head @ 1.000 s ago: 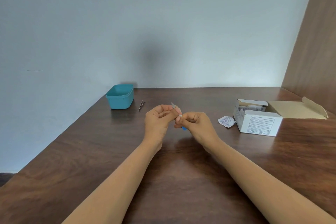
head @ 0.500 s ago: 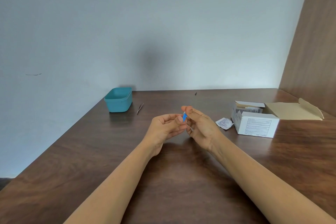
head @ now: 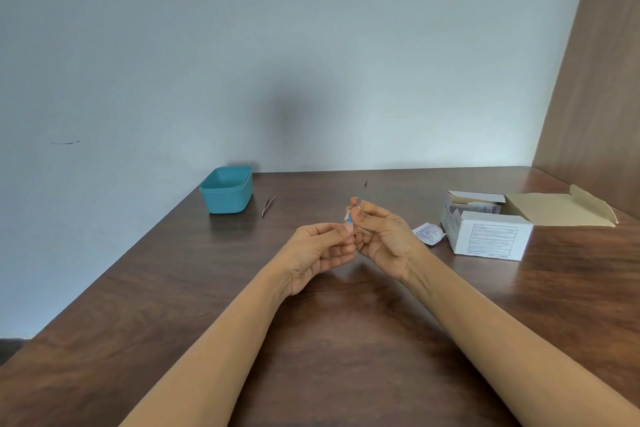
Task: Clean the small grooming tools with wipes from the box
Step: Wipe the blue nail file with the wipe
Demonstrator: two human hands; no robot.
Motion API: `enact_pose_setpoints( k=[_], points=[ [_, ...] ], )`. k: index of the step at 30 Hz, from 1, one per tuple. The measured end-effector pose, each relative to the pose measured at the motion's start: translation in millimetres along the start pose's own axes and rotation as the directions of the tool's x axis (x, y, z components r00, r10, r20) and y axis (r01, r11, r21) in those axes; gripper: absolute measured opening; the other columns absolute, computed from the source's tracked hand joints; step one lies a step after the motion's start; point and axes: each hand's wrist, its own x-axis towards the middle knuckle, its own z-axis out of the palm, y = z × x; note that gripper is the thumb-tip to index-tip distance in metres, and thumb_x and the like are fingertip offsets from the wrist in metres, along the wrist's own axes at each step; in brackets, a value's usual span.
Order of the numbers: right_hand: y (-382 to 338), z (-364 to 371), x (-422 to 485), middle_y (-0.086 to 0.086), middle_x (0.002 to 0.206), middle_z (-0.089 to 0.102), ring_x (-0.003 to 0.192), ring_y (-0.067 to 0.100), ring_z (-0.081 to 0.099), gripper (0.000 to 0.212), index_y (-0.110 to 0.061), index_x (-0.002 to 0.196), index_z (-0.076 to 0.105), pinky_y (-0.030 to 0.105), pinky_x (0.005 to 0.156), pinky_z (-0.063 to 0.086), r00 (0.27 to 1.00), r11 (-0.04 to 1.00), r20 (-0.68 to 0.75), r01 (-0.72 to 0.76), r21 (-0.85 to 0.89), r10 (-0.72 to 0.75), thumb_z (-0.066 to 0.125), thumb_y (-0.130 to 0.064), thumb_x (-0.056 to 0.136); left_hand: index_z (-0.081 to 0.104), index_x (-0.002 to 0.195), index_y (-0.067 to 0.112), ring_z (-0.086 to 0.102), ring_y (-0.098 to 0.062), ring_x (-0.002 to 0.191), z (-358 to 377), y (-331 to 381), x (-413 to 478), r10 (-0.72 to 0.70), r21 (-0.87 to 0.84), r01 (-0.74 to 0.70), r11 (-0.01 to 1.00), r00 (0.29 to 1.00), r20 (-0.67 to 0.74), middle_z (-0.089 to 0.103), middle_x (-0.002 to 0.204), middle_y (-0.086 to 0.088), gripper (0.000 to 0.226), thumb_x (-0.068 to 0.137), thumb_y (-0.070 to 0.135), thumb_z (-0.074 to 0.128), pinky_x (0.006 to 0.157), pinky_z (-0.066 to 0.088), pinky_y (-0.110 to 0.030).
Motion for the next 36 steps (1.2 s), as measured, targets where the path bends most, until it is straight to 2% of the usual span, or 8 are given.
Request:
enact_pose_setpoints(
  k=[3, 10, 15, 18, 21, 25, 32, 36],
  points=[
    [0, -1, 0, 0.000, 0.069, 0.070, 0.052, 0.010, 0.061, 0.008, -0.014, 0.087, 0.066, 0.024, 0.058, 0.046, 1.000, 1.000, 0.007, 0.003, -0.004, -0.003, 0.066, -0.011, 0.079, 0.070, 0.091, 0.003, 0.067, -0.010, 0.065, 1, 1, 0, -0.015, -0.010, 0.015, 1.000, 1.000, 0.007, 0.070, 0.073, -0.005, 0.022, 0.079, 0.021, 0.071, 0.076, 0.060, -0.029],
    [3, -2, 0, 0.004, 0.070, 0.069, 0.050, 0.014, 0.063, 0.026, -0.010, 0.091, 0.062, 0.024, 0.050, 0.053, 1.000, 0.998, -0.027, 0.002, 0.067, 0.000, 0.071, -0.016, 0.067, 0.071, 0.089, 0.003, 0.068, -0.010, 0.066, 2, 2, -2, -0.004, 0.004, 0.004, 1.000, 1.000, 0.021, 0.071, 0.072, -0.004, 0.015, 0.087, 0.017, 0.065, 0.074, 0.060, -0.026],
    [-4, -6, 2, 0.001, 0.079, 0.071, 0.062, 0.008, 0.063, 0.011, -0.006, 0.092, 0.065, 0.016, 0.064, 0.049, 0.998, 1.000, 0.065, 0.013, -0.016, -0.012, 0.063, -0.008, 0.081, 0.073, 0.086, 0.004, 0.067, -0.011, 0.066, 0, 3, 0, 0.013, -0.014, -0.013, 1.000, 1.000, -0.003, 0.069, 0.072, -0.005, 0.016, 0.085, 0.019, 0.067, 0.073, 0.060, -0.027],
    [-8, -10, 1, 0.003, 0.086, 0.069, 0.071, 0.008, 0.062, 0.019, -0.003, 0.096, 0.068, 0.014, 0.069, 0.049, 0.991, 0.994, 0.126, -0.025, -0.107, 0.039, 0.063, -0.013, 0.081, 0.072, 0.089, 0.003, 0.068, -0.011, 0.066, 0, 2, -1, 0.005, -0.002, -0.005, 1.000, 1.000, 0.009, 0.069, 0.072, -0.005, 0.017, 0.083, 0.019, 0.068, 0.074, 0.060, -0.027],
    [-8, -10, 0, -0.001, 0.079, 0.069, 0.067, 0.005, 0.061, 0.019, -0.011, 0.089, 0.071, 0.015, 0.065, 0.045, 0.994, 0.982, 0.083, -0.053, -0.182, 0.069, 0.068, -0.023, 0.075, 0.071, 0.090, 0.002, 0.067, -0.011, 0.065, 1, 2, -2, 0.005, 0.006, -0.005, 1.000, 1.000, 0.021, 0.069, 0.070, -0.004, 0.024, 0.076, 0.021, 0.071, 0.076, 0.060, -0.028],
    [-6, -11, 2, -0.001, 0.069, 0.065, 0.062, 0.007, 0.054, 0.017, -0.016, 0.074, 0.073, 0.019, 0.066, 0.041, 0.998, 0.992, 0.025, -0.049, -0.119, 0.052, 0.073, -0.031, 0.065, 0.071, 0.090, 0.002, 0.067, -0.010, 0.065, 3, 3, -3, 0.000, 0.014, -0.001, 1.000, 0.999, 0.043, 0.070, 0.070, -0.004, 0.028, 0.072, 0.023, 0.072, 0.074, 0.060, -0.026],
    [3, -3, 1, -0.002, 0.062, 0.064, 0.055, 0.008, 0.058, 0.021, -0.015, 0.078, 0.067, 0.023, 0.063, 0.043, 0.998, 0.994, 0.060, 0.003, -0.112, 0.004, 0.070, -0.034, 0.070, 0.071, 0.089, 0.003, 0.068, -0.011, 0.067, 2, 5, -4, 0.038, 0.017, -0.038, 0.999, 0.999, 0.009, 0.069, 0.073, -0.007, 0.015, 0.087, 0.017, 0.066, 0.071, 0.059, -0.023],
    [-3, -3, -1, -0.008, 0.057, 0.060, 0.050, 0.002, 0.051, 0.025, -0.013, 0.081, 0.068, 0.019, 0.060, 0.037, 0.999, 0.991, -0.039, 0.014, -0.130, -0.019, 0.072, -0.033, 0.066, 0.072, 0.088, 0.003, 0.068, -0.011, 0.067, 3, 4, -4, 0.017, 0.019, -0.017, 1.000, 1.000, 0.004, 0.070, 0.072, -0.005, 0.017, 0.086, 0.019, 0.067, 0.072, 0.059, -0.024]
  ],
)
